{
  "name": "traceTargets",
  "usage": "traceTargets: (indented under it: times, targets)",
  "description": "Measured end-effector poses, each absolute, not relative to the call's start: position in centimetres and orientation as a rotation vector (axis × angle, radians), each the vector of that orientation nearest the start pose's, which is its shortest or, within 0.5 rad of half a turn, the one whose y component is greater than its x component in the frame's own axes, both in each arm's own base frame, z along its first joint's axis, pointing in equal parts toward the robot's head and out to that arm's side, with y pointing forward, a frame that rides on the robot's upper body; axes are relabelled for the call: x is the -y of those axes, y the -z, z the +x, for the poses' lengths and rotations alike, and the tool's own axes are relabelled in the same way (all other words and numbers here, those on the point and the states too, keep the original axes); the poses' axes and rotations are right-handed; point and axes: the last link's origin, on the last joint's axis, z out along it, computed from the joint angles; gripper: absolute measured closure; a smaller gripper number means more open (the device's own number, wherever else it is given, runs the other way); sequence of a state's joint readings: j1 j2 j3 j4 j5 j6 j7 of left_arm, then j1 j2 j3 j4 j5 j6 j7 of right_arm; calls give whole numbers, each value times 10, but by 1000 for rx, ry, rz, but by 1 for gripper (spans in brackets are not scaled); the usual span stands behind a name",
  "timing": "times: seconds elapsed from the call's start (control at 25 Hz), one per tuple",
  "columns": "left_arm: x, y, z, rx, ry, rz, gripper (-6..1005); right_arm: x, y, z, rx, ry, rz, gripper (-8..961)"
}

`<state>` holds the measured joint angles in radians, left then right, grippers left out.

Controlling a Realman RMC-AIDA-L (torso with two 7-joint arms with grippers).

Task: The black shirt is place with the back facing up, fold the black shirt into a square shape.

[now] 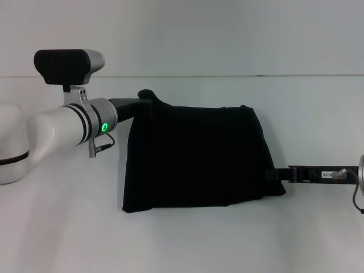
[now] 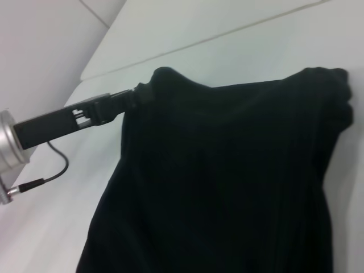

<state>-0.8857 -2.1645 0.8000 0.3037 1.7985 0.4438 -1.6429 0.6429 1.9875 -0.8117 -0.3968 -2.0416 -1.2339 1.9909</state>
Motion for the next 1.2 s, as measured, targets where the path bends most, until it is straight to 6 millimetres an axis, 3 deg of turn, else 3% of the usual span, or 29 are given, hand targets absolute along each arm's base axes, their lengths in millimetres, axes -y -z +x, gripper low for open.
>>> traceTargets:
  times: [0.08,0.68,1.08,1.2]
  targets:
    - [-450,71,-231,1115,417,-2020,979,-360,20,295,-1559,-487,-2388,942]
    - [-452,68,-231,1105,415,-2019,977,-354,9,306,-1594,-509,-2345,932]
    - [-452,68,-231,1100,410,-2022,975,-367,-3,304,-1570,-591,-2273,926]
    - [-452,68,-231,1097,408,-2024,975,-377,-5,299,-1555,-595,-2248,790]
